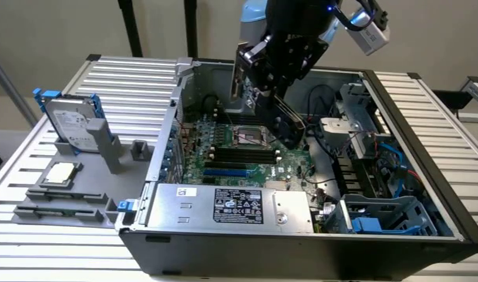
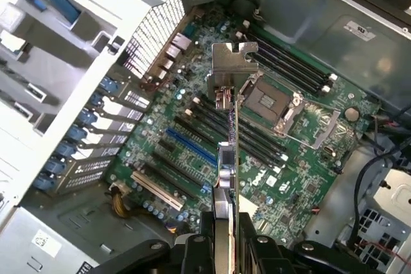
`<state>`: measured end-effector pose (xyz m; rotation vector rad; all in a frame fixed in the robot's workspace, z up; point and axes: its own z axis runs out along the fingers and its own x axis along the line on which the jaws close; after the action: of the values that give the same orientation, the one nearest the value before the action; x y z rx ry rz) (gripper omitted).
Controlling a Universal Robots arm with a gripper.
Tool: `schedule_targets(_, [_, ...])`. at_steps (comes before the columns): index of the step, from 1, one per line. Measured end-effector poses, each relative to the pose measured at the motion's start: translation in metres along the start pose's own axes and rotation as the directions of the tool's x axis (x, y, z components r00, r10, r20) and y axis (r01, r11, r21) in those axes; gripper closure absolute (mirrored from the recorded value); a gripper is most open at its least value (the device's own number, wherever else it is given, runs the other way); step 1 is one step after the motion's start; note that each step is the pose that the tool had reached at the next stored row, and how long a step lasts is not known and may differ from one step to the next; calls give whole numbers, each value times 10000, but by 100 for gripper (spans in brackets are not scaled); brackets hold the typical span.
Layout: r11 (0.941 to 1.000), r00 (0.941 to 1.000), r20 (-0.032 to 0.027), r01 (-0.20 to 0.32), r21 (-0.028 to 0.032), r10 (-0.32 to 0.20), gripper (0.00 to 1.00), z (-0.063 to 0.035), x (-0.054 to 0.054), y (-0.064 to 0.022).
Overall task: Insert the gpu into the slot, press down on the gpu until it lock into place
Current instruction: 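Insert the gpu into the slot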
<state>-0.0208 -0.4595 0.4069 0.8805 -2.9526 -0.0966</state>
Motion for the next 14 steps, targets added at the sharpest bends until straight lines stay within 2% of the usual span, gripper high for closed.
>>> schedule_targets(3, [9985,9985,-40,542,22,-542,74,3,0,0])
schedule_targets(7, [9921,9920,-94,1257,47,-1257,74,8,0,-1])
schedule_targets(11, [9801,9801,-137,1982,83,-1981,74,16,-1,-1])
schedule_targets(14, [9680,9680,-164,2507,110,-2505,74,23,-1,-2])
